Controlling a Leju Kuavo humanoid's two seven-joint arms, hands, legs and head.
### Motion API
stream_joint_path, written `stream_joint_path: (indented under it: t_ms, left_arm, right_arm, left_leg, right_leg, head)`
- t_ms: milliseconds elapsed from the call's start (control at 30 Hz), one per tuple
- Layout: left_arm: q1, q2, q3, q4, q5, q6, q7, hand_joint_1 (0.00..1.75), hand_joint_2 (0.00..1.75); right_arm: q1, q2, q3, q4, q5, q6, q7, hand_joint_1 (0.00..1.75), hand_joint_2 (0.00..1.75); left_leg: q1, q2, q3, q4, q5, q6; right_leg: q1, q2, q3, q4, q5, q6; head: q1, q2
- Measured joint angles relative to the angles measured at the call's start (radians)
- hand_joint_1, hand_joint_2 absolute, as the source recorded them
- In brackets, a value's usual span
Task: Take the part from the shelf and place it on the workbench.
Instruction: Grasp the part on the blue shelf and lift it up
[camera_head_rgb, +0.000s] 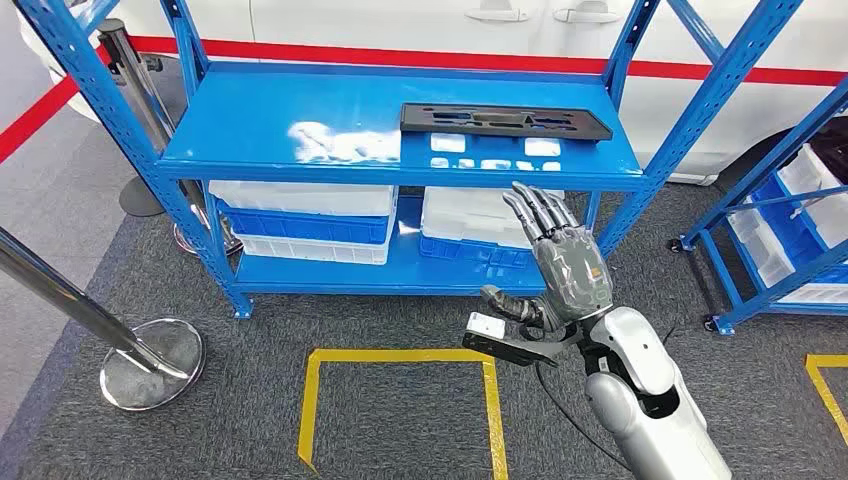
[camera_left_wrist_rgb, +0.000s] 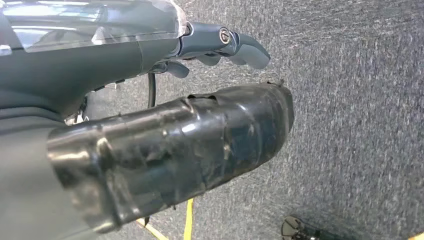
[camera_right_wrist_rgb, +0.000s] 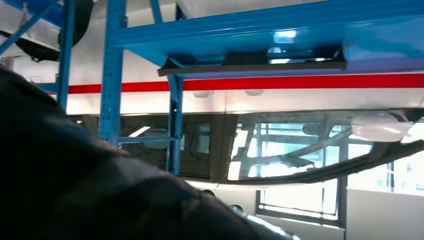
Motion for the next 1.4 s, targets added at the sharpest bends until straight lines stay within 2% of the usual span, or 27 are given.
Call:
stream_joint_path:
  t_ms: [100,167,267,300,333,367,433,467,533,600,667,700,767,800,833,867,900,933,967,1000,1100,1167,1233,1300,1333,1367,1400]
  left_arm:
    - [0.004,0.0,-0.006,-0.003,0.004,0.0,0.0,0.0,0.0]
    - [0.01,0.0,-0.013,-0.011,0.01,0.0,0.0,0.0,0.0]
    - [0.016,0.003,-0.018,-0.024,0.02,0.0,0.002,0.0,0.0]
    - [0.019,0.003,-0.019,-0.028,0.022,-0.001,0.002,0.0,0.0]
    - [0.022,0.003,-0.02,-0.031,0.024,-0.002,0.002,0.0,0.0]
    - [0.024,0.003,-0.022,-0.035,0.024,-0.003,0.003,0.0,0.0]
    - [0.027,0.003,-0.025,-0.042,0.026,-0.006,0.004,0.0,0.0]
    - [0.028,0.003,-0.029,-0.046,0.028,-0.007,0.004,0.0,0.0]
    - [0.032,0.001,-0.037,-0.052,0.031,-0.007,0.004,0.0,0.0]
    - [0.035,-0.001,-0.043,-0.056,0.035,-0.006,0.004,0.0,0.0]
    - [0.037,-0.003,-0.047,-0.06,0.039,-0.005,0.005,0.0,0.0]
    - [0.037,-0.003,-0.049,-0.063,0.04,-0.005,0.005,0.0,0.0]
    - [0.038,-0.003,-0.05,-0.066,0.041,-0.004,0.005,0.0,0.0]
    - [0.038,-0.003,-0.05,-0.066,0.042,-0.004,0.005,0.0,0.0]
    - [0.038,-0.003,-0.05,-0.066,0.043,-0.004,0.005,0.0,0.0]
    - [0.039,-0.003,-0.051,-0.066,0.044,-0.003,0.005,0.0,0.0]
    - [0.04,-0.003,-0.054,-0.067,0.047,-0.003,0.005,0.0,0.0]
    - [0.041,-0.004,-0.058,-0.068,0.05,-0.002,0.005,0.0,0.0]
    - [0.042,-0.004,-0.061,-0.07,0.052,-0.001,0.005,0.0,0.0]
    - [0.044,-0.005,-0.065,-0.072,0.057,0.0,0.005,0.0,0.0]
    - [0.047,-0.007,-0.071,-0.074,0.066,0.0,0.005,0.0,0.0]
    - [0.048,-0.007,-0.075,-0.076,0.066,0.001,0.005,0.0,0.0]
    - [0.049,-0.006,-0.077,-0.078,0.067,0.003,0.005,0.0,0.0]
    - [0.051,-0.005,-0.079,-0.08,0.067,0.003,0.005,0.0,0.0]
    - [0.052,-0.005,-0.079,-0.08,0.067,0.003,0.005,0.0,0.0]
    - [0.052,-0.005,-0.079,-0.08,0.067,0.003,0.005,0.0,0.0]
    - [0.053,-0.005,-0.079,-0.08,0.067,0.003,0.005,0.0,0.0]
  right_arm:
    - [0.0,-0.002,0.0,0.0,0.0,0.0,0.0,0.0,0.0]
    - [-0.002,-0.002,0.0,0.001,0.0,0.002,0.0,0.0,0.0]
    - [-0.006,-0.002,0.002,0.01,0.002,0.008,0.003,0.0,0.0]
    - [-0.006,-0.002,0.002,0.016,0.004,0.008,0.006,0.0,0.0]
    - [-0.006,-0.002,0.003,0.022,0.013,0.008,0.012,0.0,0.0]
    - [-0.006,-0.002,0.004,0.029,0.028,0.005,0.023,0.0,0.0]
    - [-0.012,-0.002,0.005,0.048,0.074,-0.002,0.056,0.0,0.0]
    - [-0.018,-0.003,0.005,0.06,0.095,-0.007,0.071,0.0,0.0]
    - [-0.033,-0.006,0.003,0.087,0.119,-0.016,0.088,0.0,0.0]
    - [-0.043,-0.008,0.001,0.111,0.123,-0.023,0.092,0.0,0.0]
    - [-0.05,-0.01,-0.003,0.13,0.124,-0.027,0.093,0.0,0.0]
    - [-0.054,-0.01,-0.004,0.137,0.125,-0.029,0.093,0.0,0.0]
    - [-0.057,-0.01,-0.005,0.15,0.126,-0.03,0.093,0.0,0.0]
    - [-0.057,-0.01,-0.005,0.156,0.126,-0.03,0.093,0.0,0.0]
    - [-0.056,-0.01,-0.005,0.162,0.126,-0.03,0.093,0.0,0.0]
    - [-0.056,-0.01,-0.005,0.166,0.126,-0.03,0.093,0.0,0.0]
    - [-0.056,-0.01,-0.006,0.169,0.127,-0.03,0.093,0.0,0.0]
    - [-0.058,-0.01,-0.007,0.171,0.127,-0.03,0.092,0.0,0.0]
    - [-0.059,-0.01,-0.008,0.173,0.128,-0.03,0.091,0.0,0.0]
    - [-0.061,-0.01,-0.01,0.174,0.128,-0.03,0.089,0.0,0.0]
    - [-0.065,-0.01,-0.014,0.176,0.127,-0.029,0.078,0.0,0.0]
    - [-0.066,-0.009,-0.016,0.174,0.124,-0.029,0.072,0.0,0.0]
    - [-0.067,-0.007,-0.017,0.174,0.122,-0.028,0.069,0.0,0.0]
    - [-0.066,-0.006,-0.016,0.175,0.122,-0.026,0.069,0.0,0.0]
    - [-0.065,-0.005,-0.016,0.176,0.122,-0.026,0.069,0.0,0.0]
    - [-0.064,-0.005,-0.016,0.176,0.121,-0.025,0.069,0.0,0.0]
    - [-0.064,-0.004,-0.016,0.177,0.121,-0.025,0.069,0.0,0.0]
  left_leg:
    - [0.002,0.003,0.006,-0.007,0.0,-0.007]
    - [-0.001,0.004,-0.002,0.02,-0.021,-0.011]
    - [-0.002,0.004,-0.077,0.175,-0.098,-0.019]
    - [-0.001,0.004,-0.101,0.22,-0.111,-0.024]
    - [0.001,0.004,-0.111,0.236,-0.105,-0.029]
    - [0.003,0.004,-0.103,0.213,-0.081,-0.034]
    - [0.007,0.004,-0.049,0.1,-0.021,-0.041]
    - [0.007,0.003,-0.026,0.052,-0.004,-0.039]
    - [0.002,-0.001,-0.009,0.016,-0.005,-0.027]
    - [0.001,-0.002,-0.009,0.014,-0.004,-0.013]
    - [0.005,-0.001,-0.006,0.01,-0.003,-0.004]
    - [0.007,-0.001,-0.005,0.009,-0.003,0.0]
    - [0.006,-0.001,-0.004,0.008,-0.005,0.005]
    - [0.005,-0.001,-0.003,0.009,-0.007,0.005]
    - [0.004,-0.001,-0.001,0.009,-0.009,0.006]
    - [0.004,-0.002,0.003,0.009,-0.013,0.005]
    - [0.004,-0.002,0.009,0.008,-0.016,0.004]
    - [0.005,-0.003,0.016,0.007,-0.021,0.002]
    - [0.005,-0.003,0.022,0.006,-0.024,0.0]
    - [0.005,-0.003,0.025,0.003,-0.026,-0.004]
    - [0.008,-0.001,0.029,-0.007,-0.028,-0.018]
    - [0.008,0.002,0.03,0.006,-0.041,-0.024]
    - [0.005,0.003,-0.008,0.089,-0.081,-0.025]
    - [0.002,0.003,-0.079,0.209,-0.123,-0.025]
    - [0.002,0.003,-0.105,0.244,-0.125,-0.026]
    - [0.002,0.003,-0.115,0.245,-0.107,-0.027]
    - [0.002,0.003,-0.106,0.209,-0.072,-0.027]
  right_leg:
    - [0.001,0.001,0.009,-0.018,0.007,-0.007]
    - [-0.005,-0.001,0.029,-0.051,0.02,-0.011]
    - [-0.008,-0.005,0.04,-0.064,0.024,-0.014]
    - [-0.009,-0.005,0.039,-0.061,0.021,-0.015]
    - [-0.01,-0.005,0.038,-0.056,0.017,-0.013]
    - [-0.013,-0.004,0.038,-0.049,0.012,-0.01]
    - [-0.021,-0.002,0.035,-0.027,-0.004,0.002]
    - [-0.021,-0.002,0.031,-0.012,-0.013,0.009]
    - [-0.02,0.0,0.022,0.008,-0.025,0.021]
    - [-0.021,0.002,0.02,0.012,-0.029,0.025]
    - [-0.024,0.002,0.008,0.042,-0.049,0.034]
    - [-0.027,0.002,-0.012,0.084,-0.071,0.039]
    - [-0.033,0.002,-0.079,0.209,-0.125,0.049]
    - [-0.035,0.002,-0.113,0.264,-0.138,0.051]
    - [-0.037,0.002,-0.133,0.288,-0.132,0.051]
    - [-0.037,0.003,-0.135,0.275,-0.106,0.049]
    - [-0.037,0.003,-0.117,0.224,-0.064,0.046]
    - [-0.036,0.003,-0.089,0.152,-0.022,0.041]
    - [-0.032,0.003,-0.061,0.091,0.006,0.037]
    - [-0.027,0.003,-0.04,0.043,0.021,0.031]
    - [-0.014,0.003,-0.023,0.002,0.016,0.019]
    - [-0.016,0.002,-0.004,-0.021,0.02,0.011]
    - [-0.019,0.0,0.016,-0.038,0.02,0.0]
    - [-0.016,-0.002,0.023,-0.037,0.012,-0.008]
    - [-0.015,-0.001,0.025,-0.034,0.007,-0.01]
    - [-0.015,0.0,0.027,-0.03,0.001,-0.01]
    - [-0.015,0.001,0.03,-0.024,-0.005,-0.009]
  head:
    - [0.0,0.0]
    - [0.0,0.0]
    - [-0.001,0.0]
    - [-0.001,0.0]
    - [-0.001,0.0]
    - [-0.001,0.0]
    - [-0.001,0.0]
    - [-0.001,0.0]
    - [0.0,0.0]
    - [0.0,0.0]
    - [0.0,0.0]
    - [0.0,0.0]
    - [0.001,0.0]
    - [0.001,0.0]
    - [0.001,0.0]
    - [0.001,0.0]
    - [0.001,0.0]
    - [0.001,0.0]
    - [0.0,0.0]
    - [0.0,0.0]
    - [0.0,0.0]
    - [0.0,0.0]
    - [-0.001,0.0]
    - [-0.002,0.0]
    - [-0.002,0.0]
    - [-0.002,0.0]
    - [-0.002,0.0]
